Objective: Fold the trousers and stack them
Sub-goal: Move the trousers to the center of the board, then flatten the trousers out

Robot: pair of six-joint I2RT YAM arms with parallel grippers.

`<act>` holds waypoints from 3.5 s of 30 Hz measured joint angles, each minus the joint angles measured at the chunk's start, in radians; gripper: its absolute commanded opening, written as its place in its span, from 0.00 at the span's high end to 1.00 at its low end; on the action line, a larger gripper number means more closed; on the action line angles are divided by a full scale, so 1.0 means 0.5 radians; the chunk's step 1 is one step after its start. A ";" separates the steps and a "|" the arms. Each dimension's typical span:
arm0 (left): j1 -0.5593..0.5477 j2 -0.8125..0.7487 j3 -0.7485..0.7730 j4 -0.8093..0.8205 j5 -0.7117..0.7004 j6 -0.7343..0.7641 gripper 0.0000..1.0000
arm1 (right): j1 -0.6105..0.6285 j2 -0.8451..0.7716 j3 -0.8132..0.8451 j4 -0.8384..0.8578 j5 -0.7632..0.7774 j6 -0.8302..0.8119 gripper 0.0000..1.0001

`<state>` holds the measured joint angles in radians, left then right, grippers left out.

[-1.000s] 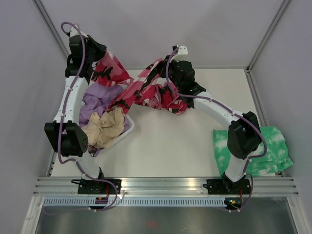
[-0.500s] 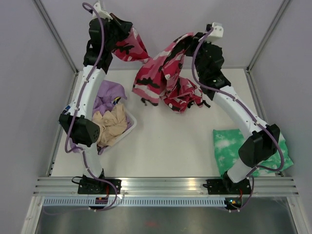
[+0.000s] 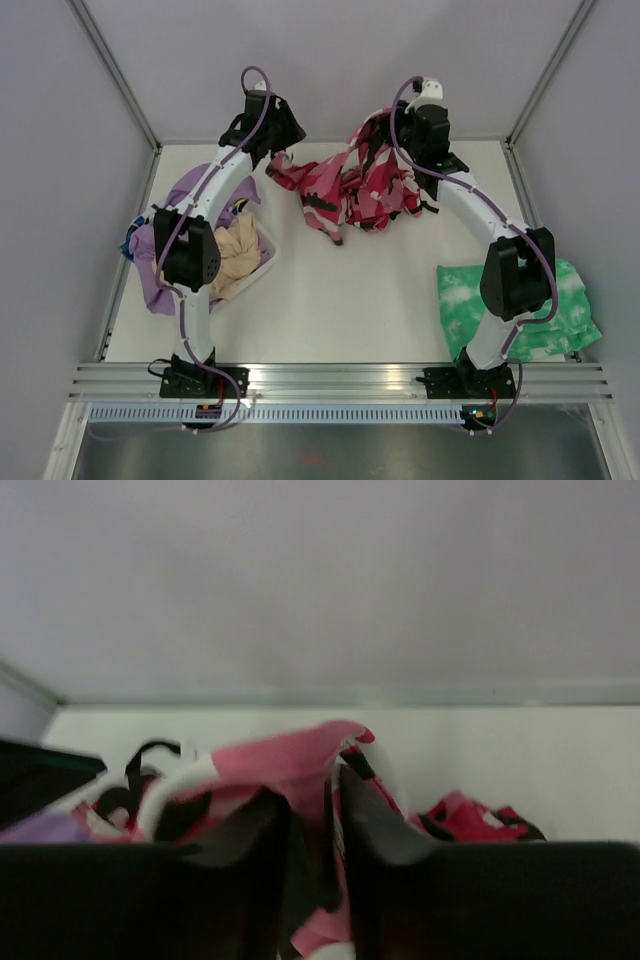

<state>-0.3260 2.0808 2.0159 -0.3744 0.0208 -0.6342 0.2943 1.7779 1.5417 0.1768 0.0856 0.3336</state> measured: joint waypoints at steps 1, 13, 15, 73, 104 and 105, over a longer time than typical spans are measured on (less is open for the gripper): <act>0.005 0.000 -0.036 -0.077 -0.031 0.016 0.27 | 0.008 0.013 -0.038 -0.040 -0.072 0.008 0.46; -0.017 -0.941 -1.326 -0.342 -0.354 -0.238 0.13 | 0.035 -0.232 -0.130 -0.605 -0.358 -0.139 0.02; -0.014 -1.101 -1.540 -0.241 -0.326 -0.319 0.19 | 0.034 -0.342 -0.155 -0.616 -0.356 -0.152 0.02; 0.187 -1.954 -1.922 -0.493 -0.508 0.179 0.48 | 0.034 -0.922 -0.950 -0.749 -0.500 -0.027 0.02; 0.565 -1.543 -2.168 -0.750 -0.565 0.644 0.73 | 0.034 -0.842 -0.951 -0.776 -0.523 -0.032 0.02; 0.571 -1.543 -2.168 -0.748 -0.560 0.644 0.89 | 0.034 -0.842 -0.951 -0.777 -0.523 -0.032 0.02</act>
<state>-0.0402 1.3094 0.9318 -0.7486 -0.2592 -0.3122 0.3115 1.3571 1.0660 -0.2115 -0.1757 0.3176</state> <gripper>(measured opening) 0.327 0.979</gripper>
